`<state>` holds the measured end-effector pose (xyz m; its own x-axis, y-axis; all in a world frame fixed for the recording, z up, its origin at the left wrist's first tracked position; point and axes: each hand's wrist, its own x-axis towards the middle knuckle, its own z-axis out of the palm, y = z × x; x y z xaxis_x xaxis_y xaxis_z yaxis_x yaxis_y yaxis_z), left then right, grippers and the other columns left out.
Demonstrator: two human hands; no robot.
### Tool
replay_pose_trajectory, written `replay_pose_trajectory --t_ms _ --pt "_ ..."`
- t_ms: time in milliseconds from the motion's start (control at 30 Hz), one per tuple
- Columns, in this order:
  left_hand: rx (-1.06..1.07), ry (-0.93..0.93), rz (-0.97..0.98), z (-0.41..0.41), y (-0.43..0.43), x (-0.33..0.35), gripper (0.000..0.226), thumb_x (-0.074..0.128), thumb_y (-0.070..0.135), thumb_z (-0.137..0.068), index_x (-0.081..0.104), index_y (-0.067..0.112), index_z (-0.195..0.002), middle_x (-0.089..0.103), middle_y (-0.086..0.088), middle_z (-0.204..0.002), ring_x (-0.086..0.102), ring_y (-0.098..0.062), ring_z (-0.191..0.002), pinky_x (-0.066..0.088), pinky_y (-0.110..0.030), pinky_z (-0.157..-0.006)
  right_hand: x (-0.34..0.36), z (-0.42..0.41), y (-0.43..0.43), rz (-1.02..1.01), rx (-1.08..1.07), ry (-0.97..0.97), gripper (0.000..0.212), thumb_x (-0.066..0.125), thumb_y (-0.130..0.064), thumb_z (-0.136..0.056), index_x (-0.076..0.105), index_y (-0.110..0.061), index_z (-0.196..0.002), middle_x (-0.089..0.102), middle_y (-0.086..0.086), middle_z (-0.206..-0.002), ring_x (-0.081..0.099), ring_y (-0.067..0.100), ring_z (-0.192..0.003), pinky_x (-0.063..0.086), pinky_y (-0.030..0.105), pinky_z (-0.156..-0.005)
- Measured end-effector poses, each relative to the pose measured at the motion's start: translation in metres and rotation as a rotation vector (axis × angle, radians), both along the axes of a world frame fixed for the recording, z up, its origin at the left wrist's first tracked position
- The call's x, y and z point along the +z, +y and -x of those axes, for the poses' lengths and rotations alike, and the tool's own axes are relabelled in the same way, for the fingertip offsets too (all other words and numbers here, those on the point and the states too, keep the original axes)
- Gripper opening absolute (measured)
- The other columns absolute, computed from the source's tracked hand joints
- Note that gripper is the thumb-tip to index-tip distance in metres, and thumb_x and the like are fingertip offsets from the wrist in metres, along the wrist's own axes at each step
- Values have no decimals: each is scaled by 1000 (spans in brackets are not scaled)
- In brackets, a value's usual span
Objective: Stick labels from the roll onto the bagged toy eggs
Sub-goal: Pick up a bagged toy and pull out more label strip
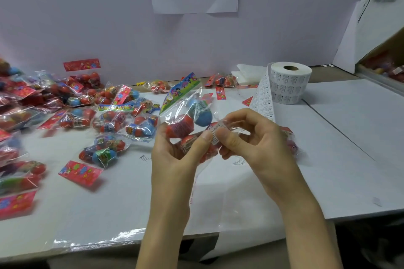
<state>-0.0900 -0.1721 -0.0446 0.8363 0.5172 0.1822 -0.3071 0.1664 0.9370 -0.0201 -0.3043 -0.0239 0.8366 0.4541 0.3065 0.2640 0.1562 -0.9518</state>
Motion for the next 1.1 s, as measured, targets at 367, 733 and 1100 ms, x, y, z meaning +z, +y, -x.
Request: replay_pose_trajectory --t_ms 367,733,1100 --pt "-25 -3 -142 1 -1 1 57 89 31 -76 60 29 -125 78 -1 -106 76 -22 -100 63 -29 -84 1 1 0 -9 -59 -4 34 80 -40 -76 67 -11 -89 72 4 -82 70 23 -62 57 27 -60" --pt "-30 9 -40 -2 1 -4 66 78 25 -71 59 22 -134 76 -8 -111 73 -33 -106 60 -43 -88 2 -1 -2 -52 28 64 21 75 -36 -86 69 -16 -91 71 13 -87 68 24 -62 57 27 -59" --pt "-15 -5 -74 0 3 -3 54 80 23 -70 65 21 -121 79 -4 -97 75 -27 -91 60 -25 -70 -4 -4 0 -9 65 64 16 79 -30 -79 73 -22 -92 71 5 -90 67 22 -62 55 27 -61"
